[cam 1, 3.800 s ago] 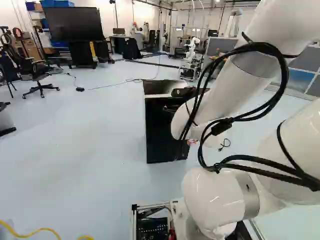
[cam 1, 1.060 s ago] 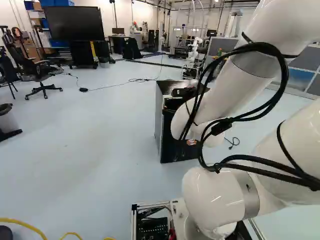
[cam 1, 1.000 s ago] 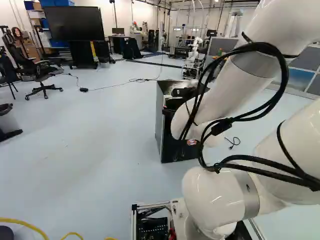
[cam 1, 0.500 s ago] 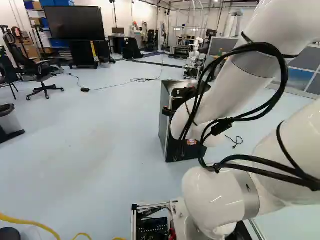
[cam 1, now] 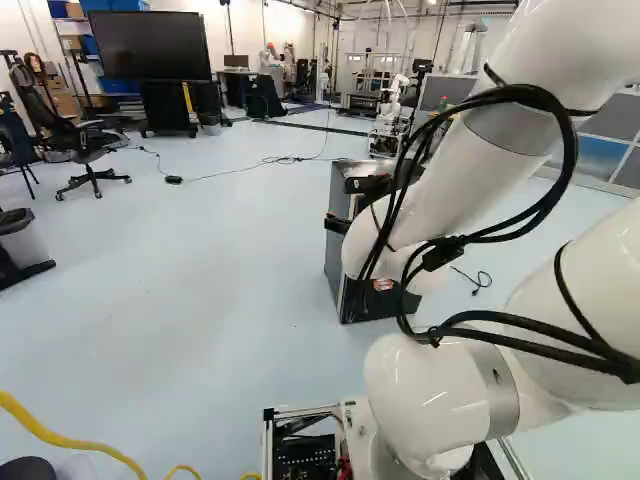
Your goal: Grab a drink from the fridge
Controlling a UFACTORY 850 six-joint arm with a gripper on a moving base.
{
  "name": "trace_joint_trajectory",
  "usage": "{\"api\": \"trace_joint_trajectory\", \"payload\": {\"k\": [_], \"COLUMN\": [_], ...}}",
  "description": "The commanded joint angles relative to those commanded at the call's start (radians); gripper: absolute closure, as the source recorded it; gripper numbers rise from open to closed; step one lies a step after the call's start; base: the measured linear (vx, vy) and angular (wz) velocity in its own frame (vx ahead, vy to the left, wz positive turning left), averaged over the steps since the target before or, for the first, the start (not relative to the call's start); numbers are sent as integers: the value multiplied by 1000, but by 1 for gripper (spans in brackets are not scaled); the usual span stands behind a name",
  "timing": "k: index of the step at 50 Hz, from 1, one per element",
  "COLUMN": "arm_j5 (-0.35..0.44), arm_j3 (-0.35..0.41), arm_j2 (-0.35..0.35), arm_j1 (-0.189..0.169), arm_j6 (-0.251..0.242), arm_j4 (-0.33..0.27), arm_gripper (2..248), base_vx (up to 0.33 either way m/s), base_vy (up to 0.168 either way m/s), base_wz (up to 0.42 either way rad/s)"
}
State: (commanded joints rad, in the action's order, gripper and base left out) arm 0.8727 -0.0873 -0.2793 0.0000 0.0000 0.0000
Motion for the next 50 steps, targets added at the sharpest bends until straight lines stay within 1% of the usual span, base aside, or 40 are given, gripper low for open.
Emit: {"api": "trace_joint_trajectory", "payload": {"k": [11, 42, 50], "arm_j5": [0, 0, 5], "arm_j3": [0, 0, -3], "arm_j2": [0, 0, 4], "arm_j1": [0, 1, 9], "arm_j6": [0, 0, 0], "arm_j4": [0, 0, 25], "arm_gripper": [3, 3, 3], "base_vx": [-1, 0, 0], "base_vy": [57, 0, 0], "base_wz": [-3, 0, 0]}}
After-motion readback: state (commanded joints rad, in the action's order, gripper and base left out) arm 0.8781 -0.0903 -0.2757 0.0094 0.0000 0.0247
